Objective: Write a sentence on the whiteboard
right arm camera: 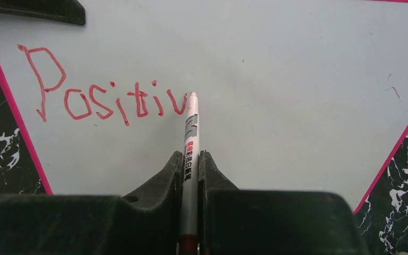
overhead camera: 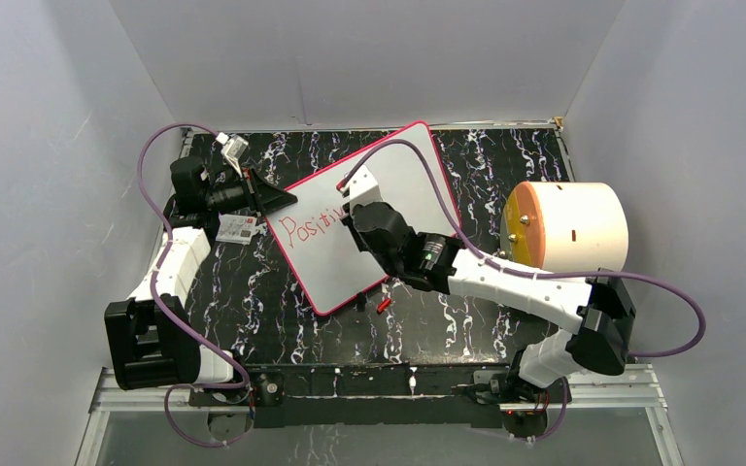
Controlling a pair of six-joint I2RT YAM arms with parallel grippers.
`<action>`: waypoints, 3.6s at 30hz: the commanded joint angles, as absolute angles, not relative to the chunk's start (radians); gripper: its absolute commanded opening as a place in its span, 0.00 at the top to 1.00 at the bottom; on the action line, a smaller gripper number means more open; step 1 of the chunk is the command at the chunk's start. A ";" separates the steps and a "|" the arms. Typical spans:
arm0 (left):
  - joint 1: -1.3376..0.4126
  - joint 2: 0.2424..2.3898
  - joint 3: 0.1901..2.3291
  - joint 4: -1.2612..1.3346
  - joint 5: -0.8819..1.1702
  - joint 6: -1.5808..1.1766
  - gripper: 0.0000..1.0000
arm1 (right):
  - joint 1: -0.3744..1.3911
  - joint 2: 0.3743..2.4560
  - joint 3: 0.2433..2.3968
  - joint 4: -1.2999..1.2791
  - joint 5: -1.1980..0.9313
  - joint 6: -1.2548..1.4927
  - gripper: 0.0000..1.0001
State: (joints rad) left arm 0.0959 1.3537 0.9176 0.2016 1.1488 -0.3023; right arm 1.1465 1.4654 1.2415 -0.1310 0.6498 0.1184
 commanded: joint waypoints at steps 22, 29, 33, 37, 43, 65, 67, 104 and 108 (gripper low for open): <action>0.097 1.392 0.910 0.130 1.038 -0.210 1.00 | 1.120 1.469 1.261 -0.037 0.642 0.109 1.00; 0.095 1.391 0.910 0.130 1.039 -0.210 1.00 | 1.115 1.484 1.263 -0.034 0.631 0.112 1.00; 0.094 1.393 0.909 0.130 1.041 -0.210 1.00 | 1.111 1.489 1.264 -0.025 0.620 0.114 1.00; 0.095 1.390 0.910 0.131 1.041 -0.210 1.00 | 1.108 1.500 1.272 -0.031 0.621 0.112 1.00; 0.095 1.385 0.910 0.130 1.039 -0.210 1.00 | 1.107 1.490 1.266 -0.039 0.630 0.117 1.00; 0.095 1.385 0.910 0.130 1.038 -0.212 1.00 | 1.107 1.428 1.234 -0.111 0.598 0.150 1.00; 0.094 1.385 0.909 0.130 1.037 -0.212 1.00 | 1.107 1.432 1.236 -0.112 0.600 0.151 1.00; 0.095 1.391 0.909 0.130 1.040 -0.210 1.00 | 1.097 1.499 1.270 -0.161 0.591 0.159 1.00; 0.094 1.394 0.911 0.130 1.042 -0.212 1.00 | 1.097 1.517 1.292 -0.208 0.577 0.168 1.00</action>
